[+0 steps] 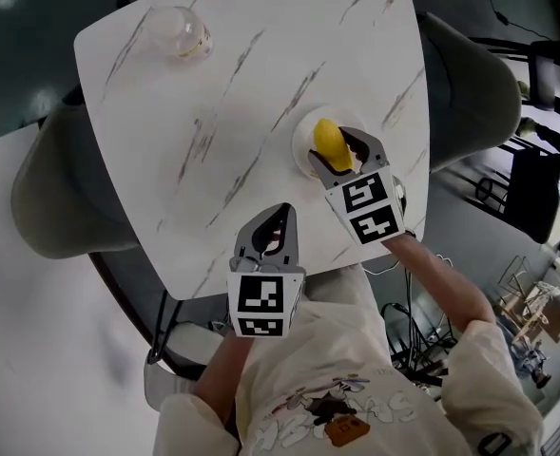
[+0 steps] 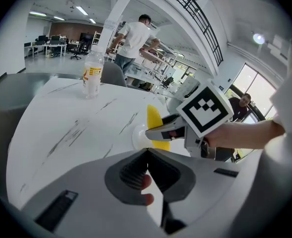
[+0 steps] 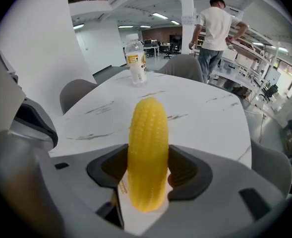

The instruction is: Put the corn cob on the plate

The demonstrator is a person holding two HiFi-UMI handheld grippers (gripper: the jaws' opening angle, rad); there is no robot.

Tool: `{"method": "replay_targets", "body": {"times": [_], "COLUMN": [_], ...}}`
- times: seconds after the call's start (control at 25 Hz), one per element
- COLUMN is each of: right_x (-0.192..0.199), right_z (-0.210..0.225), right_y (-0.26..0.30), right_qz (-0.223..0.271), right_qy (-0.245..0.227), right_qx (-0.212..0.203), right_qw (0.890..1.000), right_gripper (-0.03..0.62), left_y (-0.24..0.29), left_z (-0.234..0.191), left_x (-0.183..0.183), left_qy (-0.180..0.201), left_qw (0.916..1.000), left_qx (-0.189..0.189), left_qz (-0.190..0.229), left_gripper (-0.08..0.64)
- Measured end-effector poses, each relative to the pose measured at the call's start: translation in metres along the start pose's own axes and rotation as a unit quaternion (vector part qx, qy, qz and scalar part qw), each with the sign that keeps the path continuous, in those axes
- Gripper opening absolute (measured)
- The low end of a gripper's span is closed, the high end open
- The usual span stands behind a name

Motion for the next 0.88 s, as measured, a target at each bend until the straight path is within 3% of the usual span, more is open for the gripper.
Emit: {"method": "replay_targets", "body": {"times": [0.28,0.52,0.88], "right_x": [0.001,0.007,0.010], "right_z": [0.004,-0.002,0.001], "right_y": [0.027,0.035,-0.003], "right_qz": [-0.018,-0.023,0.058], "right_qy": [-0.003,-0.014,0.019], "right_qx": [0.027,0.023,0.010], "right_qw": [0.999,0.999,0.998], "right_gripper": [0.242,0.242,0.243], "left_y": [0.014,0.017,-0.001], "left_z": [-0.014,-0.020,-0.003], "left_x": [0.000,0.011,0.006], "left_qy": [0.007,0.018,0.032], "left_qw": [0.9993,0.9988,0.9988], "left_qx": [-0.031,-0.024,-0.030], "left_qz": [-0.020,-0.038,-0.021], "left_gripper": [0.009,0.009,0.009]}}
Point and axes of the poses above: the fingertips, and each gripper's own axes: y forward along the fingers, z to its right, x out of its underside, the point moved 10 cm from there along -y, backward along the fingers, and after that the axes turned 7 degrees about -x, right-handed, at the moved point
